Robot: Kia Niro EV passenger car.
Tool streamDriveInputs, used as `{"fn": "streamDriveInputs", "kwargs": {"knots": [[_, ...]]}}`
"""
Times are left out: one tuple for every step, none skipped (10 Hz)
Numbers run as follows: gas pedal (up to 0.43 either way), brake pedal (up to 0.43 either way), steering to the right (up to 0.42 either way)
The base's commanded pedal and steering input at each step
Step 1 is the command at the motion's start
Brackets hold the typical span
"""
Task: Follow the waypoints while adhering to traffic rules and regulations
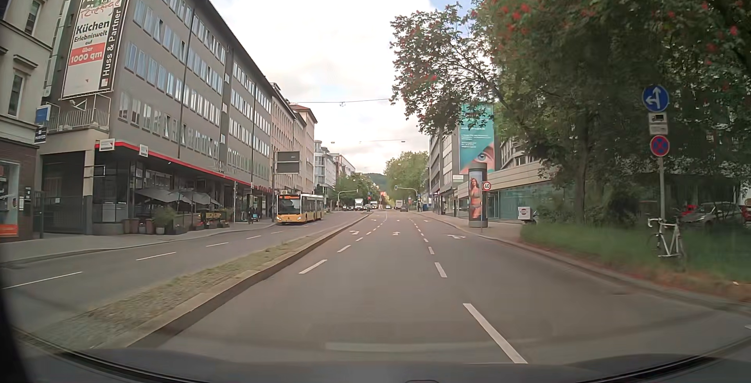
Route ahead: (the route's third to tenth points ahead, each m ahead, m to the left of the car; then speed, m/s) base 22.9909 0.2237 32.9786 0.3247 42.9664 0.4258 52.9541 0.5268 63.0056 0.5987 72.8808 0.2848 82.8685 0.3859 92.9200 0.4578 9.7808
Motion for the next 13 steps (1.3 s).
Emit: {"fn": "streamDriveInputs", "kwargs": {"knots": [[0.059, 0.0, 0.008], [0.059, 0.0, 0.008], [0.059, 0.0, 0.008], [0.059, 0.0, 0.009], [0.059, 0.0, 0.008], [0.067, 0.0, 0.008], [0.067, 0.0, 0.008], [0.067, 0.0, 0.008], [0.067, 0.0, 0.007], [0.079, 0.0, 0.006], [0.079, 0.0, 0.006], [0.079, 0.0, 0.005], [0.079, 0.0, 0.005]]}}
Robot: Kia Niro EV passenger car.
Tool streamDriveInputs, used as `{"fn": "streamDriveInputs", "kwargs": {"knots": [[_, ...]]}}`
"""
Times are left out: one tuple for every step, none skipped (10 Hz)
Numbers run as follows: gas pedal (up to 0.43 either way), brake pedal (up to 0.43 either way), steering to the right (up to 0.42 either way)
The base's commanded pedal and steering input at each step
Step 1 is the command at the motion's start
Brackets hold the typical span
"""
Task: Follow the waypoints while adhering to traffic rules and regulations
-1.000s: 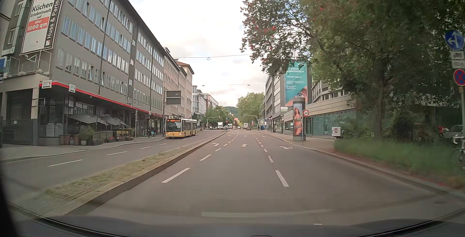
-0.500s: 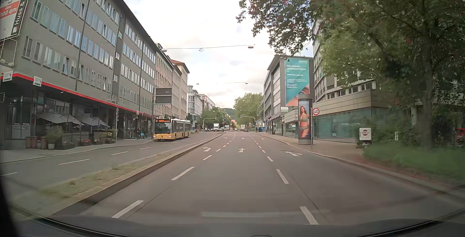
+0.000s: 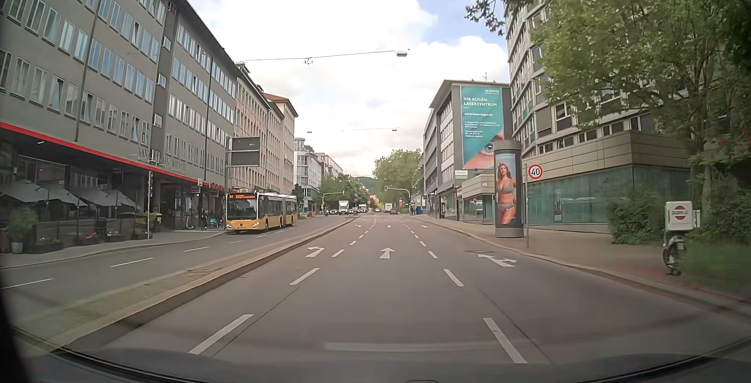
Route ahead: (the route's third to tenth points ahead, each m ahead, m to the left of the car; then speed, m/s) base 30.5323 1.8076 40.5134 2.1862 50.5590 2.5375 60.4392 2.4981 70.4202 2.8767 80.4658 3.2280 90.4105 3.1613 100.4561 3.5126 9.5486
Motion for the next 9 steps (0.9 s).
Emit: {"fn": "streamDriveInputs", "kwargs": {"knots": [[0.079, 0.0, 0.005], [0.079, 0.0, 0.005], [0.079, 0.0, 0.005], [0.079, 0.0, 0.004], [0.079, 0.0, 0.002], [0.079, 0.0, 0.001], [0.079, 0.0, 0.001], [0.079, 0.0, 0.0], [0.079, 0.0, 0.0]]}}
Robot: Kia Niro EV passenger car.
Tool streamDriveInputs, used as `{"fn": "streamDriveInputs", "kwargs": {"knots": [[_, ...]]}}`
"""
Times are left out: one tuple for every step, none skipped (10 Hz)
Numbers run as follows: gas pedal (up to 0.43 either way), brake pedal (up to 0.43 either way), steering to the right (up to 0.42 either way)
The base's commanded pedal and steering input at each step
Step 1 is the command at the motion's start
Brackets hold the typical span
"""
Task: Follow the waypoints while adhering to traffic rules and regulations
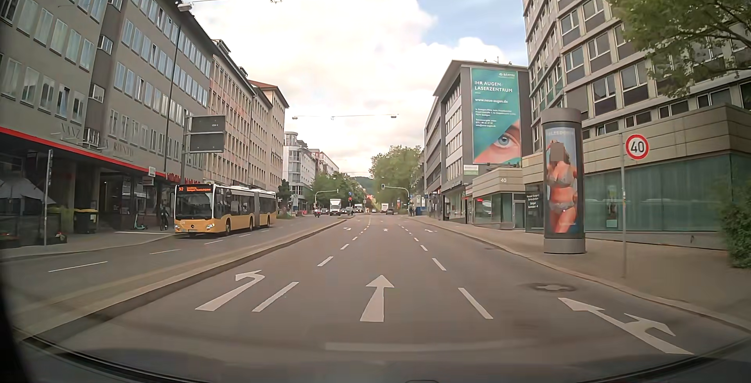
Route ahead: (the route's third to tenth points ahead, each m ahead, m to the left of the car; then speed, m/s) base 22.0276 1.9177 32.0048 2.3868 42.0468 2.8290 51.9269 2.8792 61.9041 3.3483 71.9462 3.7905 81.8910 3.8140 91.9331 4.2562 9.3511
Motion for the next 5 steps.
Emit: {"fn": "streamDriveInputs", "kwargs": {"knots": [[0.079, 0.0, -0.001], [0.079, 0.0, -0.001], [0.079, 0.0, -0.001], [0.087, 0.0, -0.001], [0.087, 0.0, -0.001]]}}
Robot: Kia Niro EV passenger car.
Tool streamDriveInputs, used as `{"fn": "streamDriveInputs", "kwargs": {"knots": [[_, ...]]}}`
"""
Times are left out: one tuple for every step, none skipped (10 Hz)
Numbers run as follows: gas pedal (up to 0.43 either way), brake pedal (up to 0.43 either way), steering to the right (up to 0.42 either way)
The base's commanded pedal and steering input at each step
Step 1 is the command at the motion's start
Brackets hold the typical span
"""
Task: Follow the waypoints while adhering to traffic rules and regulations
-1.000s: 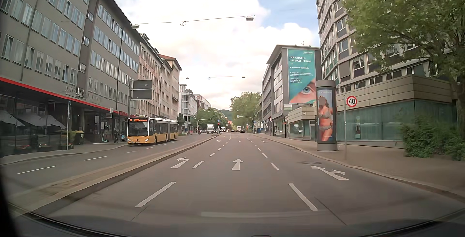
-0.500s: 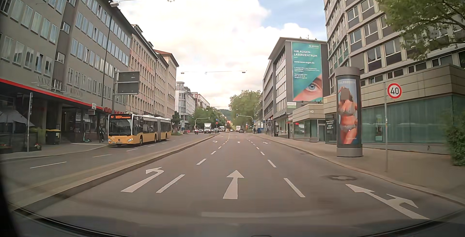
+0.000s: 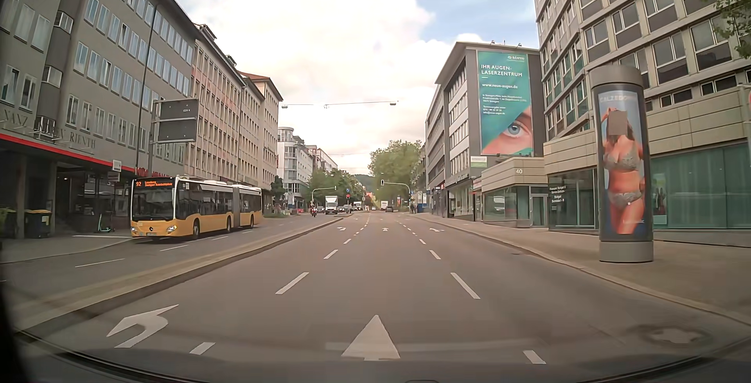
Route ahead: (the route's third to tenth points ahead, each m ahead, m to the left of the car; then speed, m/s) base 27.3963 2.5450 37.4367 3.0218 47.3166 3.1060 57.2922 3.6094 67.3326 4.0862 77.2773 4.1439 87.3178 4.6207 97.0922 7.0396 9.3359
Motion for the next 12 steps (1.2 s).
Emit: {"fn": "streamDriveInputs", "kwargs": {"knots": [[0.087, 0.0, -0.001], [0.087, 0.0, -0.001], [0.087, 0.0, -0.001], [0.087, 0.0, -0.001], [0.087, 0.0, 0.0], [0.087, 0.0, 0.0], [0.087, 0.0, -0.002], [0.087, 0.0, -0.005], [0.087, 0.0, -0.006], [0.098, 0.0, -0.006], [0.098, 0.0, -0.006], [0.098, 0.0, -0.006]]}}
